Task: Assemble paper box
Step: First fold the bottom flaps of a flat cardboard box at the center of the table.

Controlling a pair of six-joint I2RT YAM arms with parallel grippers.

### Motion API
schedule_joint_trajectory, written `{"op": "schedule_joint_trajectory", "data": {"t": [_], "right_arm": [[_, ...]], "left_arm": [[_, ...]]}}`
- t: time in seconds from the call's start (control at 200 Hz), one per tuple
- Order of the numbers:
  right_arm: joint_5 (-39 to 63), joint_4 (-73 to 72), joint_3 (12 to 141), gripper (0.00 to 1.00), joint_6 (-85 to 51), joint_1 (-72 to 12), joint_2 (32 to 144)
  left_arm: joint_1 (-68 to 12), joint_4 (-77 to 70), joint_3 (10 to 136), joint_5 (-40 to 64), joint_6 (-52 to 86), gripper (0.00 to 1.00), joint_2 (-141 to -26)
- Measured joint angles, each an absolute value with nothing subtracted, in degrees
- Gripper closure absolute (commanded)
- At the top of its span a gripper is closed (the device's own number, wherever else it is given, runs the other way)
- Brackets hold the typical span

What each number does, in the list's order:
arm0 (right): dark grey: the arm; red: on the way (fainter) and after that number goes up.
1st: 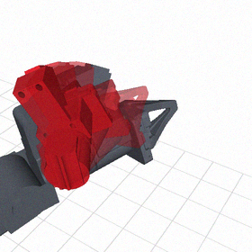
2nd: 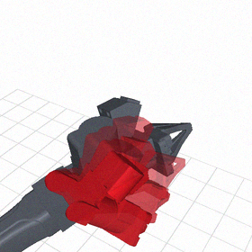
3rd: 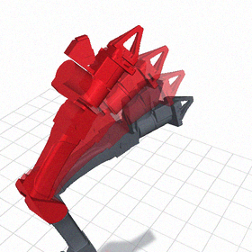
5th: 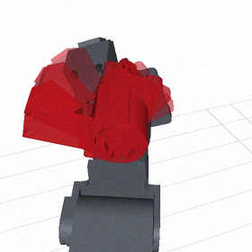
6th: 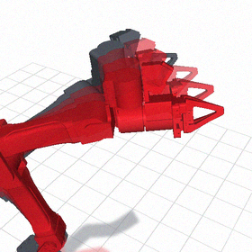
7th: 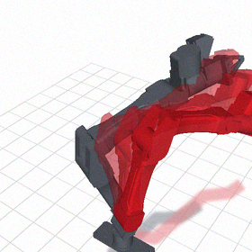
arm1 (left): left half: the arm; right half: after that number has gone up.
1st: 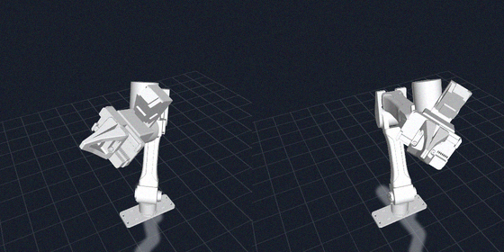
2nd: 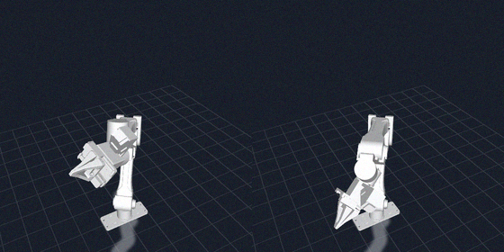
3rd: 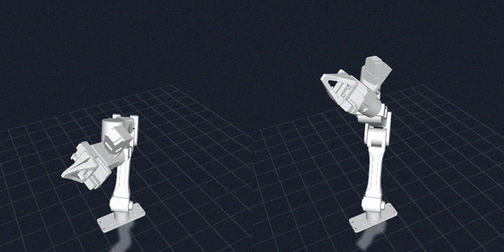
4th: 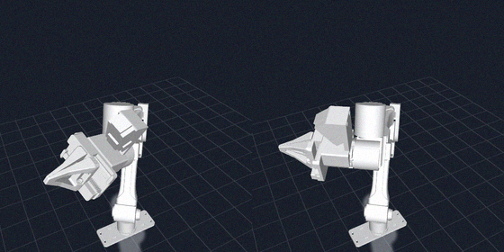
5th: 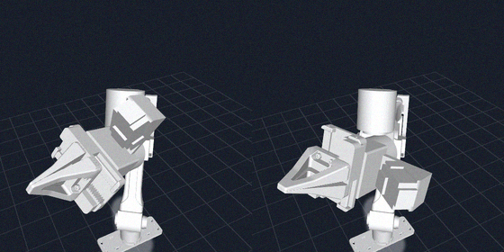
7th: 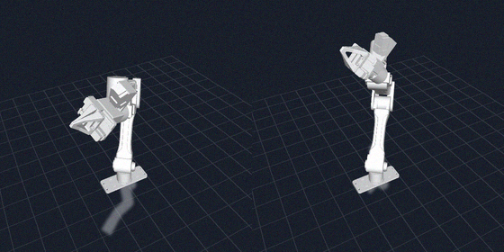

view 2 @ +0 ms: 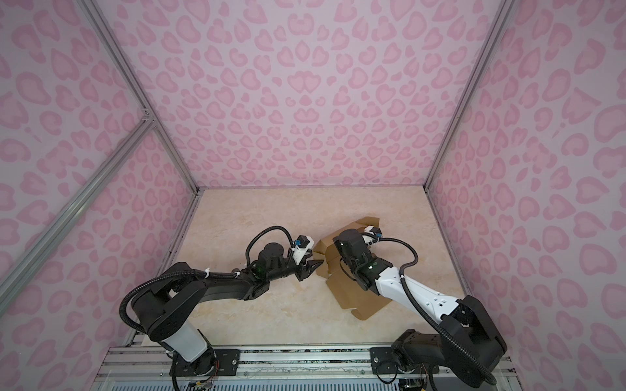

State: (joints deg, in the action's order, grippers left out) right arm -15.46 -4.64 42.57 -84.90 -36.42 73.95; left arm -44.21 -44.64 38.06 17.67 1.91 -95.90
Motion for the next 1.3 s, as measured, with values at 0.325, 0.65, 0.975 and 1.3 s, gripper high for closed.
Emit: {"op": "schedule_joint_trajectory", "data": {"t": [0.325, 0.65, 0.975, 1.3], "right_arm": [[-16.1, -4.8, 42.5, 1.0, -85.1, -37.1, 74.0], [-16.8, -4.9, 41.8, 1.0, -86.0, -38.0, 73.5], [-19.1, -4.8, 41.5, 1.0, -86.6, -39.2, 72.9], [-21.7, -5.0, 40.6, 1.0, -87.5, -40.8, 72.1]], "left_arm": [[-46.2, -44.9, 38.6, 15.0, 3.4, 0.5, -96.6], [-47.3, -45.1, 38.8, 11.8, 6.0, 0.5, -96.7], [-49.6, -46.0, 39.9, 6.6, 7.0, 0.52, -98.6], [-52.0, -46.0, 40.8, 0.0, 8.5, 0.54, -99.5]]}}
